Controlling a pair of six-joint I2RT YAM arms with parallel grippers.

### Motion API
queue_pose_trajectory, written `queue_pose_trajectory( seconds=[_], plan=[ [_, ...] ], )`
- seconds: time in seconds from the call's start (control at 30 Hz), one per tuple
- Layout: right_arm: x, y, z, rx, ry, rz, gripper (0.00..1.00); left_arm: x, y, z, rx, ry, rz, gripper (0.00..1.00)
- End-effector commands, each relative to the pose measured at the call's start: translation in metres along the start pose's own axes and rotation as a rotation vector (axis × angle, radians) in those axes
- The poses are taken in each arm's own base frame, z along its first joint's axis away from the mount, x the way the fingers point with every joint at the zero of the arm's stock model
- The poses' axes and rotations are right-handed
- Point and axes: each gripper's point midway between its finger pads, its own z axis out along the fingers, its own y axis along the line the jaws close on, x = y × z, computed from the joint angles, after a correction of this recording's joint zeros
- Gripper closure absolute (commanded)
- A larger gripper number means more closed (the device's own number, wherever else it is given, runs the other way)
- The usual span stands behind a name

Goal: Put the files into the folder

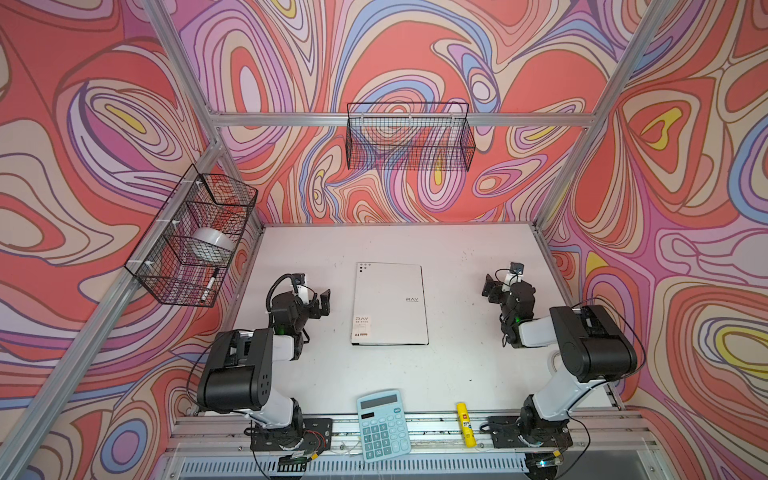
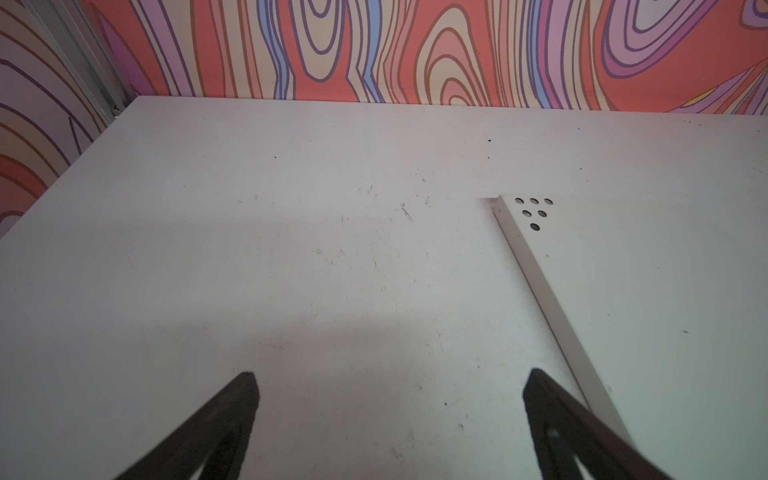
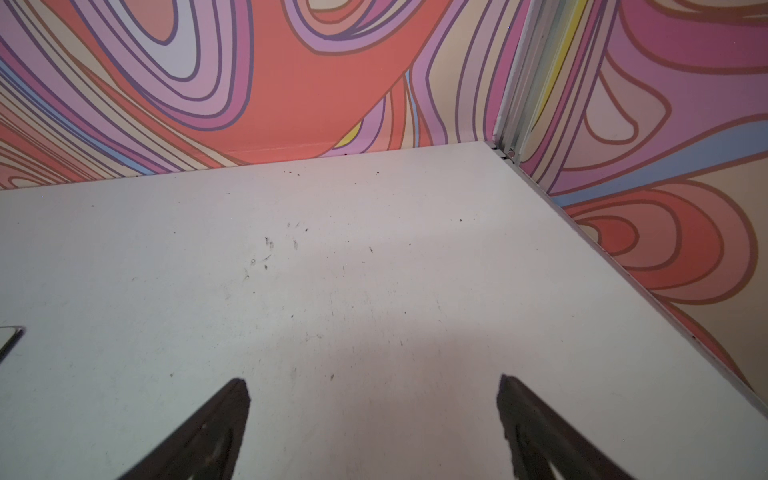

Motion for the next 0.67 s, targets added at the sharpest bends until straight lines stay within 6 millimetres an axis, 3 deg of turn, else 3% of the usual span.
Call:
queue_pose_trajectory(
  seconds=[0.0, 0.63],
  plan=[
    [0.0026, 0.0000, 0.0007, -0.004, 0.007, -0.001, 0.02, -0.0058, -0.0011, 0.0010, -0.002, -0.019, 0.017, 0.00],
    [0.0031, -0.0002, 0.0005, -0.003, 0.008, -0.001, 0.01, -0.0051, -0.0018, 0.0020, -0.009, -0.012, 0.025, 0.00]
  ],
)
